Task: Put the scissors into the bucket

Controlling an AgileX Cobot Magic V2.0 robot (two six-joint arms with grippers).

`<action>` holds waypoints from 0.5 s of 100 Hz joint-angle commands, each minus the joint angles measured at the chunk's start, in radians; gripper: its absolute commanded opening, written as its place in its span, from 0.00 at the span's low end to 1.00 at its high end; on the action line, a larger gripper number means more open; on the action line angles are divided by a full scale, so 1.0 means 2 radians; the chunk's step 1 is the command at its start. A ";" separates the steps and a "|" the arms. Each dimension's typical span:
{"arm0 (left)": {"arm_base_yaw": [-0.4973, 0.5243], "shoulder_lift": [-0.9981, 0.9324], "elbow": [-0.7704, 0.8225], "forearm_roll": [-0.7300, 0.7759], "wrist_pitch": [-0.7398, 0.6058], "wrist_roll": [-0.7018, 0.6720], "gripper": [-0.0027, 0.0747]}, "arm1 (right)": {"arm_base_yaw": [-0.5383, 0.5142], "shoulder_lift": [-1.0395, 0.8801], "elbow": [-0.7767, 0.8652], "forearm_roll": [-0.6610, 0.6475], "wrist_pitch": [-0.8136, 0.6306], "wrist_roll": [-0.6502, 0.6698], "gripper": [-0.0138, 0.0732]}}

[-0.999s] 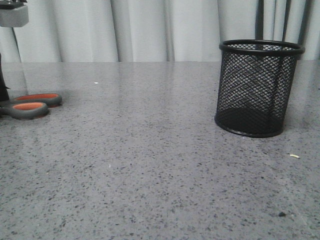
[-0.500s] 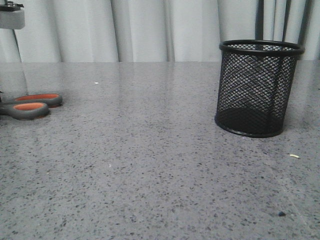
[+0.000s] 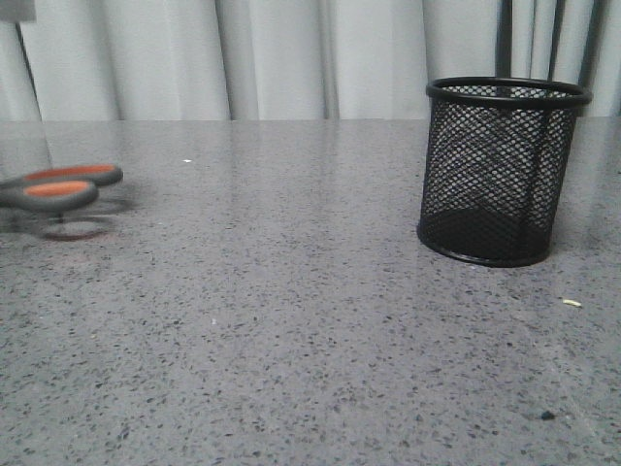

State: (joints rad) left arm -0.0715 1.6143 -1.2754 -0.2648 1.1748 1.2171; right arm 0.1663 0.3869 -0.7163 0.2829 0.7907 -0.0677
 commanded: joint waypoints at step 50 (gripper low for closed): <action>-0.068 -0.176 -0.013 -0.078 -0.072 -0.001 0.08 | 0.013 0.040 -0.018 0.373 -0.021 -0.236 0.65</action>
State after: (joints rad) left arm -0.1583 1.3356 -1.2754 -0.3717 1.0762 1.2171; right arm 0.1894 0.4198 -0.7163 0.8328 0.8104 -0.4361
